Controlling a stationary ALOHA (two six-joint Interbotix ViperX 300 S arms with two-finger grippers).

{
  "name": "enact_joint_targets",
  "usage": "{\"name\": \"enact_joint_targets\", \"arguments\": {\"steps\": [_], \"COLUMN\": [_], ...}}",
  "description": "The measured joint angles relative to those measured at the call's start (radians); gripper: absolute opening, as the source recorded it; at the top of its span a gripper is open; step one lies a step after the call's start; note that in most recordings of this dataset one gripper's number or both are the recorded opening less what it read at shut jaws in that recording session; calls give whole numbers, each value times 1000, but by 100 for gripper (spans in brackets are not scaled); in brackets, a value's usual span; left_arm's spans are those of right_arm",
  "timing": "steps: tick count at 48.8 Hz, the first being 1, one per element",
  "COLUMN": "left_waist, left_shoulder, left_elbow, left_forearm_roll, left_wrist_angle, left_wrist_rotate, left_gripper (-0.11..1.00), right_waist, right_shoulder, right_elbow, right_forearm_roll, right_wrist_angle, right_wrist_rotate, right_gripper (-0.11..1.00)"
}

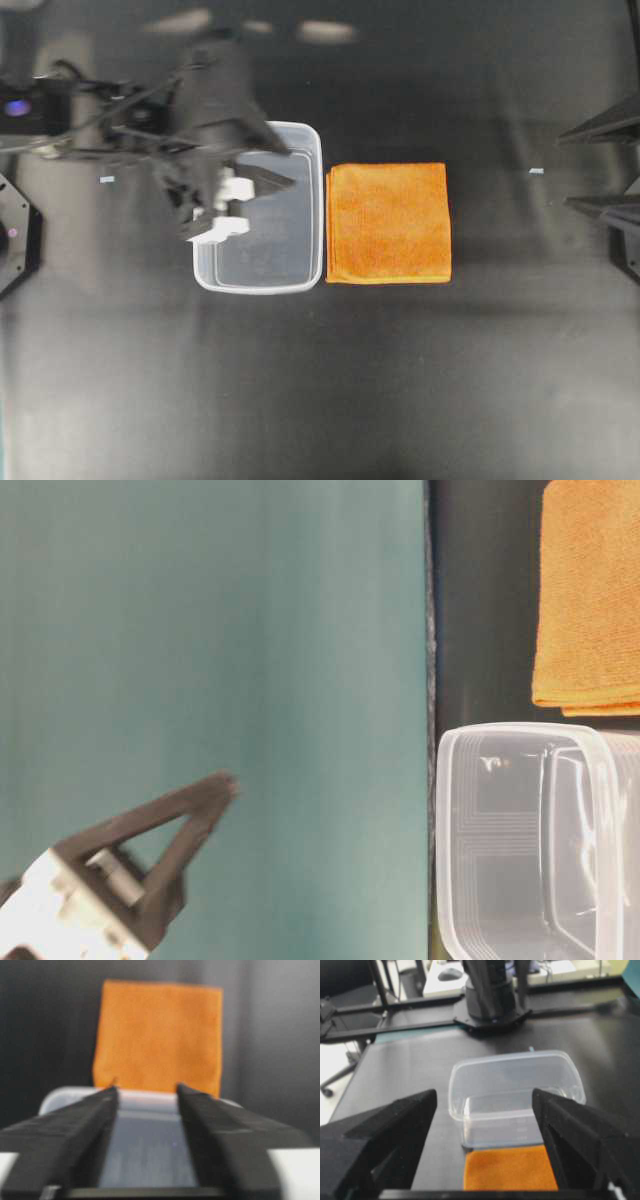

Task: Place the orange towel into the container with the left arm.
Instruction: 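Lower the open left gripper onto the orange towel's center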

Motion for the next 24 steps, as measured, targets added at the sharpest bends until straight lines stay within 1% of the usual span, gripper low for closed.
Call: {"name": "enact_joint_targets", "arguments": {"steps": [4,6,8,19,23,24], "left_waist": [2,2,0,-8,-14,-17], "left_shoulder": [67,106,149,393,477,506], "left_elbow": [-69,-107,-153,-387,-453,-477], "left_forearm_roll": [0,0,0,2,0,0], "left_wrist_angle": [66,95,121,215,241,253], "left_wrist_rotate": [0,-2,0,2,17,29], "left_gripper": [79,86,89,88,88,88], "right_waist": [0,0,0,-5,-9,-9], "right_shoulder": [-15,-20,-21,-28,-28,-26], "right_elbow": [8,11,14,23,25,25], "right_forearm_roll": [0,0,0,0,0,0], "right_wrist_angle": [5,6,6,5,2,0], "right_wrist_rotate": [0,0,0,0,0,0], "right_gripper": [74,74,74,74,74,74]}}
